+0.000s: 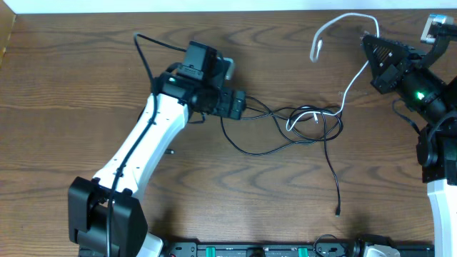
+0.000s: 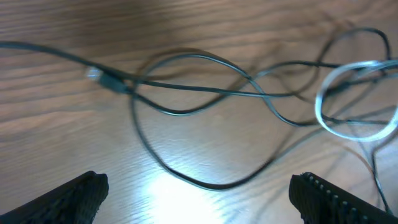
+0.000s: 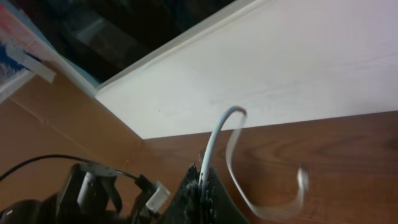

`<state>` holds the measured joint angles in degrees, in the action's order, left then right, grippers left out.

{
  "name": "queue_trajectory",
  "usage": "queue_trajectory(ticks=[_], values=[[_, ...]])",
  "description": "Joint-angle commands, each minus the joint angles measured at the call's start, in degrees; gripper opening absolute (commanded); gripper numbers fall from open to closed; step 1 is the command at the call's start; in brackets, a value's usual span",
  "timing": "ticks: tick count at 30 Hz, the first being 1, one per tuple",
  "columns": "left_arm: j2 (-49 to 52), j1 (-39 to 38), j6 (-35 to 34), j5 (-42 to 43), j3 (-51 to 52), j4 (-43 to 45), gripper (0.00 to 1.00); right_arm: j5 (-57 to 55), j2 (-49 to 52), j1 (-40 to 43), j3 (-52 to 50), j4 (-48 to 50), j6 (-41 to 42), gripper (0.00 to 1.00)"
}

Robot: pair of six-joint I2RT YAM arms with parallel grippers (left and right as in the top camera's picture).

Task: Untangle cables

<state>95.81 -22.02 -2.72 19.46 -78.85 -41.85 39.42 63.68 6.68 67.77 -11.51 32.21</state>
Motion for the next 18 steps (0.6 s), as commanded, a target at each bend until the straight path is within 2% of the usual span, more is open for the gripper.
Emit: queue_trajectory(ticks=[1,6,10,12,18], values=[[0.2,-2.1,1.6,1.5,-0.9,-0.1,0.98,1.3,-1.0,0.2,1.6,1.4,2.6,0.01],[1.0,-5.0,-1.2,1.6,-0.9,0.9,0.98,8.8,-1.0,0.2,1.6,17.2,12.8,0.01],[1.7,-6.2,-9.5,1.6,-0.9,3.1,0.98,9.2,-1.0,0.2,1.6,26.0,19.5,0.01],[2.2,-6.9,-11.6,1.6,-0.9,4.1,0.98,9.2,-1.0,0.2,1.6,28.1,21.2,0.01],[2.7,-10.1,-11.6,1.8,-0.9,5.0,0.98,9.2,-1.0,0.2,1.6,29.3,22.0,0.01]])
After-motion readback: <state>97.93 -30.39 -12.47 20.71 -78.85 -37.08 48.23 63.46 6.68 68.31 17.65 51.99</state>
